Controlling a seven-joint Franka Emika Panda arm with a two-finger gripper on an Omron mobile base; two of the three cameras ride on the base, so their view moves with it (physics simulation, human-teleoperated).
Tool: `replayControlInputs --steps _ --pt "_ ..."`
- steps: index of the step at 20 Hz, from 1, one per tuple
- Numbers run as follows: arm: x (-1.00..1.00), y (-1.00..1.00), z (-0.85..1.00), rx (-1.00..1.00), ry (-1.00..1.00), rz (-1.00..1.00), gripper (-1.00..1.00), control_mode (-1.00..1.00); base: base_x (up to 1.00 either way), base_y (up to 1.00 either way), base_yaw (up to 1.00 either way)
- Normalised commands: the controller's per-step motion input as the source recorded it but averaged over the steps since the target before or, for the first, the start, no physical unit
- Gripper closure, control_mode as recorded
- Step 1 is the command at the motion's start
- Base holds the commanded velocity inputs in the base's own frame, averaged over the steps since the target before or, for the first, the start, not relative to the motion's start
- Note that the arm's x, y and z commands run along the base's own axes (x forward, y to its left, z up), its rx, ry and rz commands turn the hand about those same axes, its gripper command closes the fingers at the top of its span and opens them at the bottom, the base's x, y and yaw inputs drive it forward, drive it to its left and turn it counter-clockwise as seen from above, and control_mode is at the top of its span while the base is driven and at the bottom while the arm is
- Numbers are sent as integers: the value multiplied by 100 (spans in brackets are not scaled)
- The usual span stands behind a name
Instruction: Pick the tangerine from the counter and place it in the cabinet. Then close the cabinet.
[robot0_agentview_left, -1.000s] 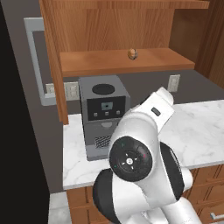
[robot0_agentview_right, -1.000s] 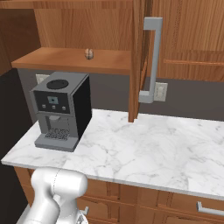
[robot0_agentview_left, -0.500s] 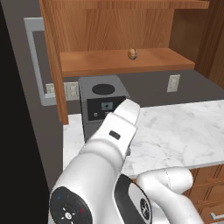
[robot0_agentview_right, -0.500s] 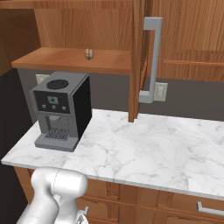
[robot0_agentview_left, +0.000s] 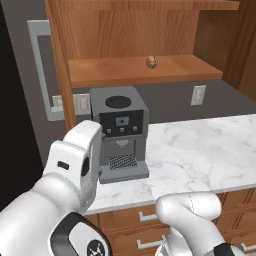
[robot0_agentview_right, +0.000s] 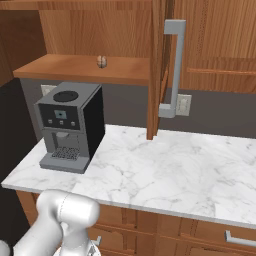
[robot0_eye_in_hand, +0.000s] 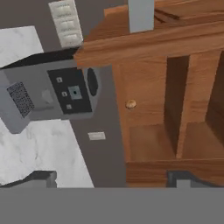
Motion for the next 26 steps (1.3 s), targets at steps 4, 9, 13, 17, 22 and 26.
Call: replayControlInputs --steps 4,9,13,17,22,26 --pt "12 80 -14 -25 4 -8 -100 -100 0 0 0" --pt "64 64 -22 -20 9 -9 -100 -100 0 0 0" --pt "72 59 -22 -18 10 -10 -100 -100 0 0 0" --pt "72 67 -28 -19 10 -10 -100 -100 0 0 0" --pt "74 64 -25 -17 11 -10 -100 -100 0 0 0" --pt "62 13 -1 -7 6 -7 -100 -100 0 0 0"
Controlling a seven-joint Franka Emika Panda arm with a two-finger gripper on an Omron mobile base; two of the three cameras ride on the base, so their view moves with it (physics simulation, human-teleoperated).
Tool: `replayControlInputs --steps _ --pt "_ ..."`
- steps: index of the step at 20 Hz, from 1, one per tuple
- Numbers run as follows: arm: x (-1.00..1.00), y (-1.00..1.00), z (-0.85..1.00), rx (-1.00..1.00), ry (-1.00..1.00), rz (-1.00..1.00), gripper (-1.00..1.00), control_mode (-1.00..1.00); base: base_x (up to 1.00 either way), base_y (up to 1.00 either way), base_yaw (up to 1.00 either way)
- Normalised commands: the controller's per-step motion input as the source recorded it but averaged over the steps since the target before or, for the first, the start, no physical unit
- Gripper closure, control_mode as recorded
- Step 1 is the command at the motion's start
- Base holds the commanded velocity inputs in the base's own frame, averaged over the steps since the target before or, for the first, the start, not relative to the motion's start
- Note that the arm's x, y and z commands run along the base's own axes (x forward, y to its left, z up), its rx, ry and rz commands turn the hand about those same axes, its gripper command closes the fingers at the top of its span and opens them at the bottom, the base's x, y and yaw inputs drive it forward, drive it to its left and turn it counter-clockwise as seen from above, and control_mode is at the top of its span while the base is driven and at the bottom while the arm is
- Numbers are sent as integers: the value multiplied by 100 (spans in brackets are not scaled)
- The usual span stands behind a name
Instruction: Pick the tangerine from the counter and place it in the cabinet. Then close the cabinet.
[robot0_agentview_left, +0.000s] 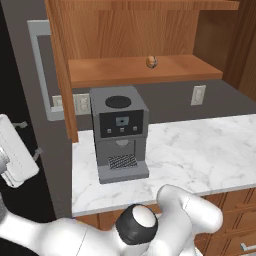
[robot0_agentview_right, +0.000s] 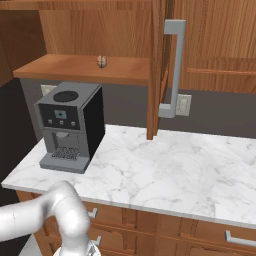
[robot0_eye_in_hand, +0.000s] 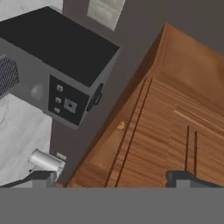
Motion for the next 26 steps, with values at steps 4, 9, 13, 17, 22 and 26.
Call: replayControlInputs --steps 4,9,13,17,22,26 --pt "51 -9 0 0 1 -5 -100 -100 0 0 0" --pt "46 -14 0 0 1 -5 -100 -100 0 0 0" --pt "31 -38 0 0 0 -6 -100 -100 0 0 0" --pt "3 -72 14 1 0 -5 -100 -100 0 0 0" --pt "0 -91 19 5 -2 -5 -100 -100 0 0 0" --pt "0 -95 16 7 -3 -4 -100 -100 0 0 0"
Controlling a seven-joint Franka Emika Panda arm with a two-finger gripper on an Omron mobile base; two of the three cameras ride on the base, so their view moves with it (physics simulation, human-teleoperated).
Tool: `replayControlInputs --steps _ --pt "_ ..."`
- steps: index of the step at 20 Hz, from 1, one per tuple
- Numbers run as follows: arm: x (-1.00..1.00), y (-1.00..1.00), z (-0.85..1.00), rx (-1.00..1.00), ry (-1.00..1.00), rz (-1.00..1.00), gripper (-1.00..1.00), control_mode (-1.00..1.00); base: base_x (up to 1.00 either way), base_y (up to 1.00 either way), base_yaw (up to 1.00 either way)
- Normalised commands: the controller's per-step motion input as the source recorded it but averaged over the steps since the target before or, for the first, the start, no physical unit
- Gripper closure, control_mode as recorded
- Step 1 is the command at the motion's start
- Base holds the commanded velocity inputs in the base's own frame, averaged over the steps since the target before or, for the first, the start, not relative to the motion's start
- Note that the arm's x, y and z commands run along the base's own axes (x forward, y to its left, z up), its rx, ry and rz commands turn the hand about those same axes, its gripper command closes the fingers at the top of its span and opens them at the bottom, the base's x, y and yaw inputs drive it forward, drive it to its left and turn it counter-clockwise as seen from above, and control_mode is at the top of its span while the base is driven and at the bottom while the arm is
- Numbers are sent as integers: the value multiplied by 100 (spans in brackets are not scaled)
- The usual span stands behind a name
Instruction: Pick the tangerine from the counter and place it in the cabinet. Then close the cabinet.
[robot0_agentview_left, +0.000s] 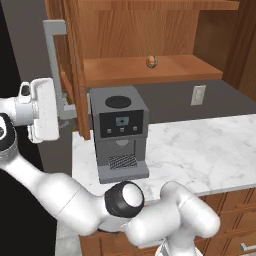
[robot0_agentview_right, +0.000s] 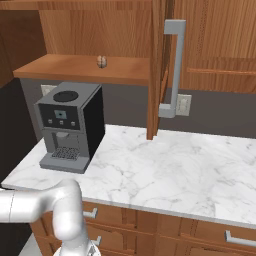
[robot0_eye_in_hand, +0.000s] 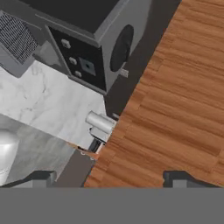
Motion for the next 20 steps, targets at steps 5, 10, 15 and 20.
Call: replayControlInputs --steps 5,10,15,20 --pt "0 -100 13 8 -7 -3 -100 -100 0 0 0" --pt "0 -100 11 9 -8 -2 -100 -100 0 0 0" --pt "20 -100 1 10 -2 -1 -100 -100 0 0 0" --pt "56 -99 4 12 -4 0 -100 -100 0 0 0"
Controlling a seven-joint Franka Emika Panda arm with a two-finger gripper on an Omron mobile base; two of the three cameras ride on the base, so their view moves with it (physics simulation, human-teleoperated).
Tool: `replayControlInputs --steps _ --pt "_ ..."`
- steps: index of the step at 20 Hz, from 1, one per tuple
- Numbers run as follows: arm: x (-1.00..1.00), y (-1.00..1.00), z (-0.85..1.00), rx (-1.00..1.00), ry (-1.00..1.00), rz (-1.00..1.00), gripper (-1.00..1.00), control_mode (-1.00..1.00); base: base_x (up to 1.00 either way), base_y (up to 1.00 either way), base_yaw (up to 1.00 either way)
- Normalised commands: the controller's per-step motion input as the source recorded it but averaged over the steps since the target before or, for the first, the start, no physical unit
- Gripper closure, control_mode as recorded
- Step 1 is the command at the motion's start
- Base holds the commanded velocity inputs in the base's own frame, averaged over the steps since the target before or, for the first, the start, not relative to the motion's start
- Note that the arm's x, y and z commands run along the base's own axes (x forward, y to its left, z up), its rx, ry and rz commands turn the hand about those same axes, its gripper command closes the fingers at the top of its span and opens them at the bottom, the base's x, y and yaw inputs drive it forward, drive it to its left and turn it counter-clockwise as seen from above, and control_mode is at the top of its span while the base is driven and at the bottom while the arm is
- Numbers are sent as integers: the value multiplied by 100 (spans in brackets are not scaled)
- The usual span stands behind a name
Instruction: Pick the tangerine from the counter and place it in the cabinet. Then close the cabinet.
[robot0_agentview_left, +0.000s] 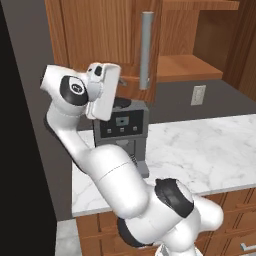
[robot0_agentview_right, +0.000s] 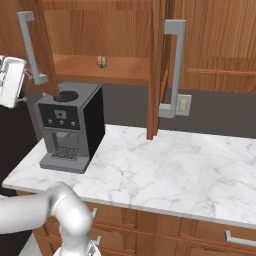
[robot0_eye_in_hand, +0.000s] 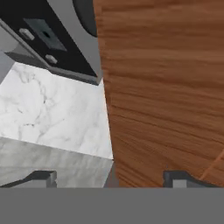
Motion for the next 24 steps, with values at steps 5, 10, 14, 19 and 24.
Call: replayControlInputs --steps 5,10,14,19,24 --pt "96 -90 6 16 -12 13 -100 -100 0 0 0" --pt "100 -84 0 15 -13 27 -100 -100 0 0 0" --pt "100 -82 0 14 -8 26 -100 -100 0 0 0" --pt "100 -79 -2 12 0 27 -100 -100 0 0 0" --pt "79 -68 -17 7 -6 34 -100 -100 0 0 0"
